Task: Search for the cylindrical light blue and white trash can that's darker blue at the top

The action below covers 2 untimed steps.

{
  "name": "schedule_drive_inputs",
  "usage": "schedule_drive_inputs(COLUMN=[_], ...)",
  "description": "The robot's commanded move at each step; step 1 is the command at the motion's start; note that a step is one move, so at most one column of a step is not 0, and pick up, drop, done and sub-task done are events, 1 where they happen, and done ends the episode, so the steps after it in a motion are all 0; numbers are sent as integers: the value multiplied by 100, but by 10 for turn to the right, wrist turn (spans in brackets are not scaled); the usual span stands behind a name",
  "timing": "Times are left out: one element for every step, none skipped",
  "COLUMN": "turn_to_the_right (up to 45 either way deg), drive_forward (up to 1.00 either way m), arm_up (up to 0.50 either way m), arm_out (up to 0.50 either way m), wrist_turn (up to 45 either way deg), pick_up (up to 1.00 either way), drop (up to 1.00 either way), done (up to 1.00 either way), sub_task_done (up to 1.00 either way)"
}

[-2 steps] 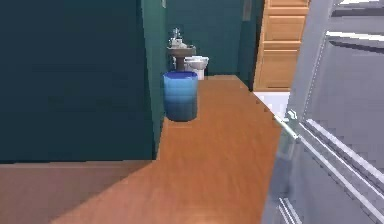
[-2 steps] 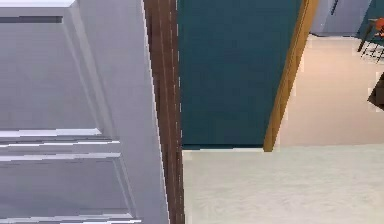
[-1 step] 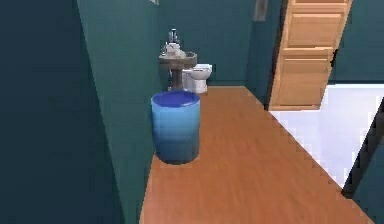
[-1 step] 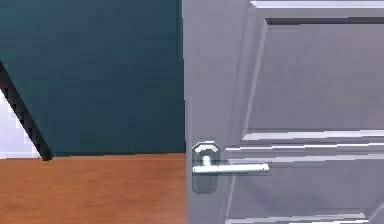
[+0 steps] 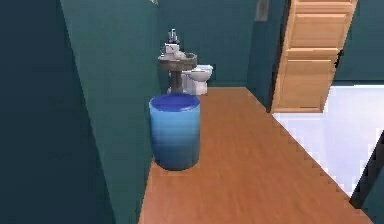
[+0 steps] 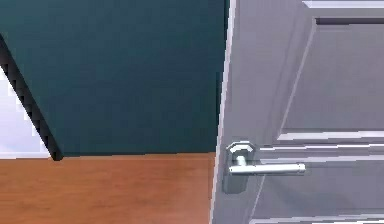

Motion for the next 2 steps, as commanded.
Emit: schedule_drive_inputs(turn_to_the_right=[0, 0], drive_forward=[90, 0], arm_up=[0, 0], arm_out=[0, 0], wrist_turn=[0, 0], pick_up=[0, 0], drop=[0, 0], done=[0, 100], sub_task_done=[0, 0])
